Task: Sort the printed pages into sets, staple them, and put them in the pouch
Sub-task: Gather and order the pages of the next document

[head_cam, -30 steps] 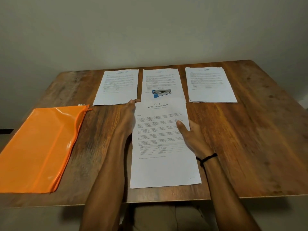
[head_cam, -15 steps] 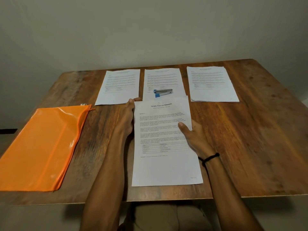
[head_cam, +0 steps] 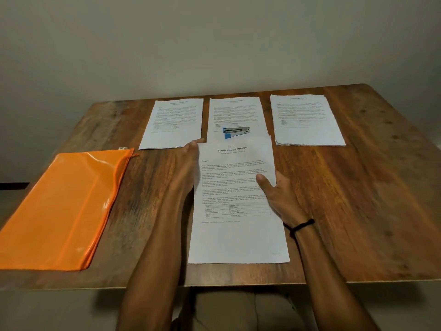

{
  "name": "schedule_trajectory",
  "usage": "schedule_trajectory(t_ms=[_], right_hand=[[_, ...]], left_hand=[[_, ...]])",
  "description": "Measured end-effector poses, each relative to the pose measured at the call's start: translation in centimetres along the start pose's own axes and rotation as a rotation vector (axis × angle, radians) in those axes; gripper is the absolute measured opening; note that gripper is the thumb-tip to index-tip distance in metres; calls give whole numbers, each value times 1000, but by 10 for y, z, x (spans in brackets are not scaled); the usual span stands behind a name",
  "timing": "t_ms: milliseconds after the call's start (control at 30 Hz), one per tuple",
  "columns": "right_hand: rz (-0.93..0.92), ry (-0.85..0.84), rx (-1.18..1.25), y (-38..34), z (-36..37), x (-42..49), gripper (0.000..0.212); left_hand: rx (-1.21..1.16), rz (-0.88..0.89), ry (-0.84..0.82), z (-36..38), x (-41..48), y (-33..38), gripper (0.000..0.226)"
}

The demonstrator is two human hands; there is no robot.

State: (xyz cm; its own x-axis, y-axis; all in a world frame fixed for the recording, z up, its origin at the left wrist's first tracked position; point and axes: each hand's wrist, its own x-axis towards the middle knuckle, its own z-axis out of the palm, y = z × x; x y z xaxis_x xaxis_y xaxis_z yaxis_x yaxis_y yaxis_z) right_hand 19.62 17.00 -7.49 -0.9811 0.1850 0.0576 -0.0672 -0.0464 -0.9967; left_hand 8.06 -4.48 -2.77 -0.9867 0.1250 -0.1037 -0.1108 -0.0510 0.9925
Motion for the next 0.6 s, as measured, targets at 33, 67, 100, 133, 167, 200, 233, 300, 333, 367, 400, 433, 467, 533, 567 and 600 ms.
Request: schedule_trajectory(t_ms=[33,67,100,133,167,200,233,300,333,367,400,433,467,533,567,600], right_hand=[[-9,3,-8,0,0,0,33],[-17,5,-15,1,1,0,33],[-25,7,-22,1,1,0,33],[-29,8,-29,1,2,0,33],[-32,8,-31,1,2,-1,33],[-34,8,-31,0,3,-1,33],[-34,8,-29,1,3,-2,32],[-30,10,-34,1,4,-1,32],[-30,9,-37,1,4,-1,31],[-29,10,-40,1,4,-1,30],[-26,11,-46,1,4,-1,29],[-22,11,-48,1,4,-1,28],[-17,10,-53,0,4,-1,28],[-11,7,-61,-1,4,-1,28],[-7,10,-62,-2,3,-1,28],[-6,11,-62,-3,3,-1,27]], left_hand=[[46,18,39,4,0,0,25],[58,26,95,7,1,-1,26],[58,37,137,9,3,-3,26],[58,52,159,10,5,-4,27],[69,56,157,11,8,-6,27],[72,45,154,12,9,-7,26],[74,34,153,12,11,-8,25],[53,26,188,13,10,-10,25],[36,25,219,15,9,-10,26],[30,17,245,16,9,-10,26],[26,2,254,16,9,-12,27],[16,-12,248,18,9,-13,27],[3,-31,262,17,9,-13,28],[22,-83,299,17,11,-12,27],[26,-103,299,16,13,-13,26],[18,-120,294,16,14,-12,26]])
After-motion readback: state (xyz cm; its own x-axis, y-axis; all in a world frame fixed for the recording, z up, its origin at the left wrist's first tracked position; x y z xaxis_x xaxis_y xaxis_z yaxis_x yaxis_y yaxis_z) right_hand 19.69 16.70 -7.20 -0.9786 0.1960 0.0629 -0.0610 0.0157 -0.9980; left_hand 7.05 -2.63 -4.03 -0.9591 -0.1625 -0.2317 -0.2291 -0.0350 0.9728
